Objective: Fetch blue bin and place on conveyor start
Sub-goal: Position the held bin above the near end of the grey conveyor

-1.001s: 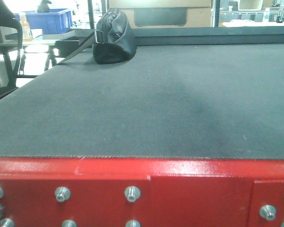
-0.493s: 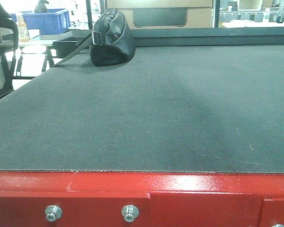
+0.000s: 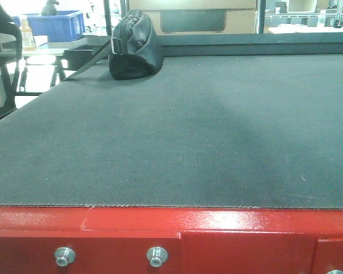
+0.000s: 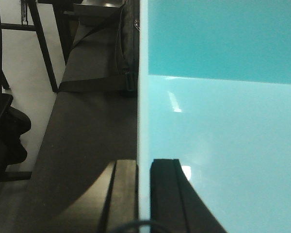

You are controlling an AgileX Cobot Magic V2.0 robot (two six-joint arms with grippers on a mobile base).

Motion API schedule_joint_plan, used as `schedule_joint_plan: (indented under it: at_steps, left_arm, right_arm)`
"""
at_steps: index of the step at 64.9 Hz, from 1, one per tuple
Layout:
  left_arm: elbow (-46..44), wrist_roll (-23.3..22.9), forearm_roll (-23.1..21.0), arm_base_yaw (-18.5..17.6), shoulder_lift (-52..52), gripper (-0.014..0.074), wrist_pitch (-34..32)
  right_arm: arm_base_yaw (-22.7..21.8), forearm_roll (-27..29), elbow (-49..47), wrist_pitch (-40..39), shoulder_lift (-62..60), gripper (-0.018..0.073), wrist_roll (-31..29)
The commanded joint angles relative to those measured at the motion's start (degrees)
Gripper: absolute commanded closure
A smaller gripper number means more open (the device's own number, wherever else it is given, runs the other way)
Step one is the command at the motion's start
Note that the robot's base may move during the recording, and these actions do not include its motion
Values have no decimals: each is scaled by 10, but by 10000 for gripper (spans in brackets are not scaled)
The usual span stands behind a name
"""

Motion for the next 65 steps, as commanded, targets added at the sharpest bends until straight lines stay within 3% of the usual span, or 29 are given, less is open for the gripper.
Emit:
schedule_joint_plan:
  at_steps: [1, 41, 53, 65]
  left_arm:
    - [-8, -1, 20, -4, -5, 708, -24]
    - [-8, -1, 5, -4, -3, 708, -28]
    - [9, -1, -59, 13, 20, 708, -35]
    - [108, -1, -111, 45, 25, 708, -132]
  right_arm:
    - [1, -14, -6, -16, -6, 724, -6]
    - [1, -3, -5, -16, -1, 724, -6]
    - [-13, 10, 19, -33, 17, 724, 9]
    - [-42, 28, 107, -124, 17, 724, 36]
